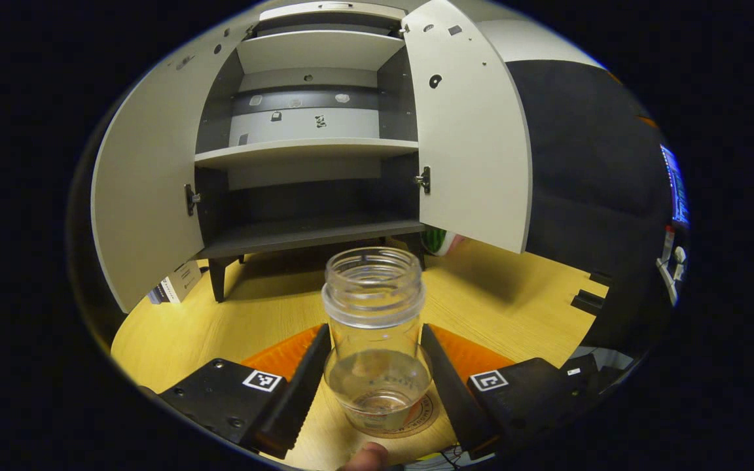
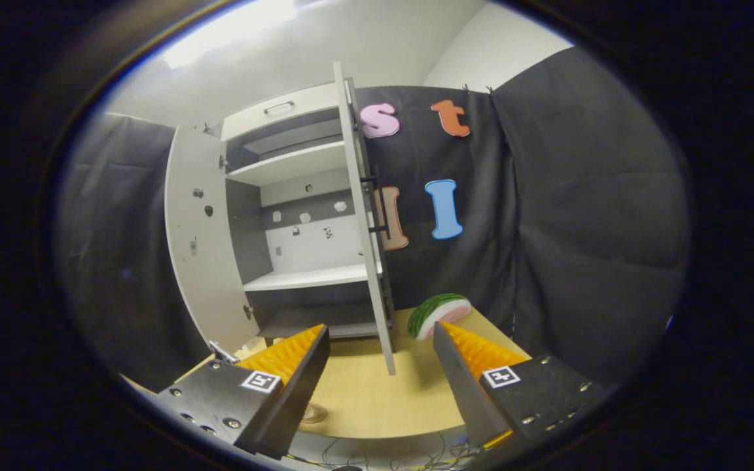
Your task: Grasp the bottle in the cabinet with the left hand and place it on the coaster, then close the right door with the right hand and the left door with the left hand.
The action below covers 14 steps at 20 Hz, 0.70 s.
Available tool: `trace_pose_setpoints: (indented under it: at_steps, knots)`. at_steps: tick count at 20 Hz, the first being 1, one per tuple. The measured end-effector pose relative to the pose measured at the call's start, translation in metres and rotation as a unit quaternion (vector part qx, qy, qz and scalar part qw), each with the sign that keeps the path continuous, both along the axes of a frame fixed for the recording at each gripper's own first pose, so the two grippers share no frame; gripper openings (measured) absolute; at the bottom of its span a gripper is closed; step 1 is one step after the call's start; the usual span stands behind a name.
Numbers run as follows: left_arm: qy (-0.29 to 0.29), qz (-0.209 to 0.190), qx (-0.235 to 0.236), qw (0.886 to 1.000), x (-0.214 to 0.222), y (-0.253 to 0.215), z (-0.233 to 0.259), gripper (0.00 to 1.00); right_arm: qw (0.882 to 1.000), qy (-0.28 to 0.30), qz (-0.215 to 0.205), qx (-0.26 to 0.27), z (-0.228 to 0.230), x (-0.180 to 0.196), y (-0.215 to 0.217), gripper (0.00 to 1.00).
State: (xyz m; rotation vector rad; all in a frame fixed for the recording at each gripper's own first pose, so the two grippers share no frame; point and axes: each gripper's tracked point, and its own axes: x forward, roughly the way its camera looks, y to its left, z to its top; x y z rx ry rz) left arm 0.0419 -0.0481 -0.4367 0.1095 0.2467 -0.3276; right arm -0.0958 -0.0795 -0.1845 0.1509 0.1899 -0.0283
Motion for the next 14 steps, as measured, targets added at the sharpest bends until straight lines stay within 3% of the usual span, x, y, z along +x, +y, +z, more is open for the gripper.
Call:
trace_pose_setpoints:
  at_steps: [3,4,7,8,9,12,13,14]
  knots:
    - [0.006,-0.015,0.004,1.0,-0.008,-0.006,0.012,0.89,1.0,0.002,-0.009,0.001,0.002,-0.008,-0.01,0.96]
    - [0.007,-0.017,0.009,1.0,-0.009,-0.006,0.017,0.89,1.0,0.0,-0.012,0.002,0.005,-0.01,-0.014,0.92]
    - [0.012,-0.021,0.026,0.999,-0.015,-0.003,0.037,0.92,1.0,-0.012,-0.019,0.002,0.014,-0.015,-0.026,0.96]
    - [0.008,-0.024,0.023,0.999,-0.018,-0.004,0.05,0.91,1.0,-0.016,-0.02,0.004,0.018,-0.016,-0.03,0.92]
    - [0.0,-0.027,0.021,0.999,-0.019,-0.004,0.064,0.9,0.999,-0.022,-0.024,0.007,0.023,-0.016,-0.034,0.96]
    - [-0.012,-0.03,0.016,0.999,-0.024,-0.004,0.108,0.91,0.999,-0.036,-0.025,0.015,0.035,-0.015,-0.041,0.96]
    - [-0.017,-0.024,0.016,0.999,-0.024,-0.001,0.122,0.91,0.999,-0.04,-0.027,0.014,0.039,-0.012,-0.046,0.92]
    - [-0.019,-0.02,0.016,1.0,-0.025,0.0,0.137,0.94,0.999,-0.041,-0.031,0.013,0.039,-0.011,-0.053,0.96]
